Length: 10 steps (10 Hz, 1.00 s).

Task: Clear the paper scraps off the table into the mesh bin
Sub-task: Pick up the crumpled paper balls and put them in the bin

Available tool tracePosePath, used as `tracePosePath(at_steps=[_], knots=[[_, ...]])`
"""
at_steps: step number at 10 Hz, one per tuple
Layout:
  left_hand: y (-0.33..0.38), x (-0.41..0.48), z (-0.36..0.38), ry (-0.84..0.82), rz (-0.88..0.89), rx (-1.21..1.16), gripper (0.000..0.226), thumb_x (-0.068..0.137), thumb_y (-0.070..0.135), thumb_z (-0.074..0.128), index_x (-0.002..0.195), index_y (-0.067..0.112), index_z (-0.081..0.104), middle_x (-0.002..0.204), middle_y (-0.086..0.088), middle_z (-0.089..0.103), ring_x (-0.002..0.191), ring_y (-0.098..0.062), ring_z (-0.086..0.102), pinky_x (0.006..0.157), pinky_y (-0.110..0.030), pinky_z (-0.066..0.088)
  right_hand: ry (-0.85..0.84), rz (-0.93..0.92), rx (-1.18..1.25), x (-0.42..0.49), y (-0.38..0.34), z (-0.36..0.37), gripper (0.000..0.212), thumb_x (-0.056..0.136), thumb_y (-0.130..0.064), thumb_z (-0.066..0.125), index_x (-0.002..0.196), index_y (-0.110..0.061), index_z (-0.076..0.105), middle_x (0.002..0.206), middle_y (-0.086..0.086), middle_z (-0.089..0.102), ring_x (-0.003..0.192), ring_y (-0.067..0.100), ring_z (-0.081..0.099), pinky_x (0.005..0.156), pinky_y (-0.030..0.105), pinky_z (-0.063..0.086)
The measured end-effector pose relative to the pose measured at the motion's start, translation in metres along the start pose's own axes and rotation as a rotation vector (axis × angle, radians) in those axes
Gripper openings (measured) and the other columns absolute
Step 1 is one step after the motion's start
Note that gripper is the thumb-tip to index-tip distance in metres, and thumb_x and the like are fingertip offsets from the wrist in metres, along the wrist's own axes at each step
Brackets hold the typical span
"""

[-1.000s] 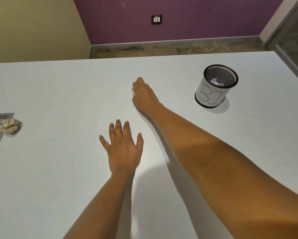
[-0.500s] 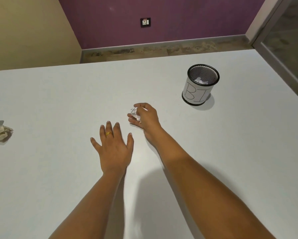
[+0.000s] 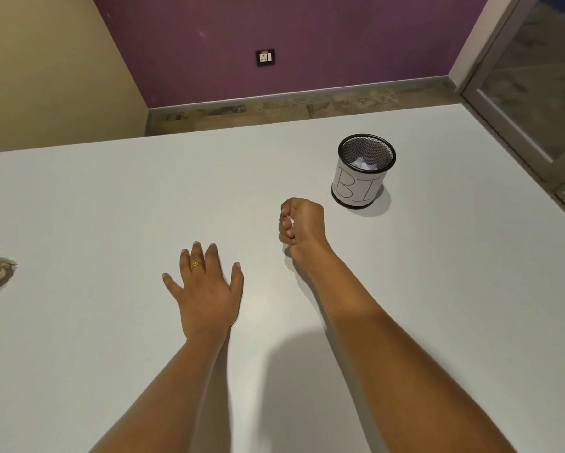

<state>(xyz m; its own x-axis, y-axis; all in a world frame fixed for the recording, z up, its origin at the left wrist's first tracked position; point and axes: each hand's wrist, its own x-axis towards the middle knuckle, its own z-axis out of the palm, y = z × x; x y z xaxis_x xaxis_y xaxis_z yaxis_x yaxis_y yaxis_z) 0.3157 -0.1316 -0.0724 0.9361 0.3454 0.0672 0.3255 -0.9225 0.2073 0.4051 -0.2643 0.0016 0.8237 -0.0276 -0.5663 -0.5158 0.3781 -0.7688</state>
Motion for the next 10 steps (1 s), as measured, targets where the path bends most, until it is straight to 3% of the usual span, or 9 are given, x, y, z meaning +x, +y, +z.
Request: tracePosePath(at_steps=[1,2,3,4,5,6,7,9,10], knots=[[0.0,0.0,0.0,0.001,-0.001,0.0,0.052,0.09,0.042,0.042,0.132,0.01,0.04,0.145,-0.016,0.039,0.138,-0.032,0.028,0.106,-0.063,0.021,-0.032,-0.045,-0.107,-0.003,-0.004,-0.001,0.031,0.079,-0.01,0.04,0.048,-0.012,0.038,0.031,-0.006,0.029,0.027,0.009,0.019,0.036,0.011,0.015],[0.0,0.0,0.001,-0.004,-0.002,0.002,0.052,0.091,0.042,0.041,0.133,0.01,0.04,0.145,-0.016,0.038,0.139,-0.032,0.027,0.106,-0.063,0.021,-0.084,-0.065,-0.218,-0.006,-0.007,0.001,0.046,0.092,-0.032,0.048,0.051,-0.013,0.039,0.029,-0.007,0.03,0.023,0.007,0.021,0.033,0.009,0.017],[-0.001,0.001,0.001,0.004,0.003,0.0,0.052,0.091,0.04,0.043,0.132,0.009,0.041,0.145,-0.017,0.039,0.138,-0.033,0.028,0.105,-0.064,0.021,-0.043,-0.122,-0.263,-0.008,-0.01,0.005,0.053,0.097,-0.036,0.043,0.05,-0.015,0.032,0.035,-0.006,0.029,0.023,0.006,0.023,0.032,0.009,0.017],[0.0,0.0,0.0,0.003,0.001,-0.007,0.051,0.091,0.039,0.044,0.132,0.009,0.041,0.144,-0.017,0.039,0.138,-0.033,0.028,0.105,-0.064,0.02,0.033,-0.225,-0.372,-0.01,-0.016,0.006,0.056,0.097,-0.037,0.041,0.046,-0.015,0.032,0.041,-0.004,0.038,0.038,0.014,0.036,0.042,0.018,0.029],[0.0,0.0,-0.001,-0.01,-0.002,-0.006,0.052,0.091,0.04,0.042,0.133,0.01,0.04,0.146,-0.016,0.037,0.139,-0.032,0.026,0.106,-0.064,0.02,0.086,-0.327,-0.536,-0.013,-0.023,0.006,0.056,0.094,-0.044,0.039,0.047,-0.014,0.034,0.056,0.004,0.045,0.06,0.025,0.042,0.063,0.03,0.035],[0.0,0.0,-0.001,-0.012,-0.002,-0.01,0.052,0.091,0.04,0.041,0.133,0.01,0.039,0.146,-0.016,0.037,0.139,-0.032,0.025,0.107,-0.063,0.019,0.037,-0.342,-0.592,-0.019,-0.03,0.005,0.055,0.09,-0.046,0.04,0.045,-0.016,0.026,0.05,0.0,0.035,0.051,0.02,0.032,0.055,0.028,0.028],[0.0,0.0,-0.001,-0.011,-0.003,-0.012,0.052,0.091,0.04,0.042,0.133,0.01,0.039,0.146,-0.016,0.037,0.139,-0.032,0.024,0.107,-0.063,0.019,0.031,-0.374,-0.625,-0.022,-0.037,0.004,0.05,0.09,-0.034,0.039,0.047,-0.015,0.024,0.05,0.0,0.03,0.048,0.018,0.025,0.051,0.028,0.021],[-0.001,0.0,0.0,-0.006,-0.004,-0.017,0.051,0.091,0.04,0.044,0.132,0.01,0.04,0.145,-0.016,0.038,0.139,-0.032,0.026,0.106,-0.064,0.02,0.123,-0.503,-0.587,-0.024,-0.043,0.01,0.041,0.091,-0.024,0.036,0.053,-0.007,0.031,0.06,0.013,0.037,0.057,0.023,0.029,0.057,0.032,0.026],[-0.001,0.0,0.0,-0.005,-0.009,-0.02,0.051,0.091,0.04,0.044,0.132,0.01,0.04,0.145,-0.016,0.038,0.139,-0.032,0.026,0.106,-0.064,0.02,0.137,-0.558,-0.578,-0.022,-0.043,0.013,0.042,0.092,-0.02,0.035,0.052,-0.006,0.031,0.052,0.009,0.033,0.055,0.023,0.028,0.054,0.031,0.024]])
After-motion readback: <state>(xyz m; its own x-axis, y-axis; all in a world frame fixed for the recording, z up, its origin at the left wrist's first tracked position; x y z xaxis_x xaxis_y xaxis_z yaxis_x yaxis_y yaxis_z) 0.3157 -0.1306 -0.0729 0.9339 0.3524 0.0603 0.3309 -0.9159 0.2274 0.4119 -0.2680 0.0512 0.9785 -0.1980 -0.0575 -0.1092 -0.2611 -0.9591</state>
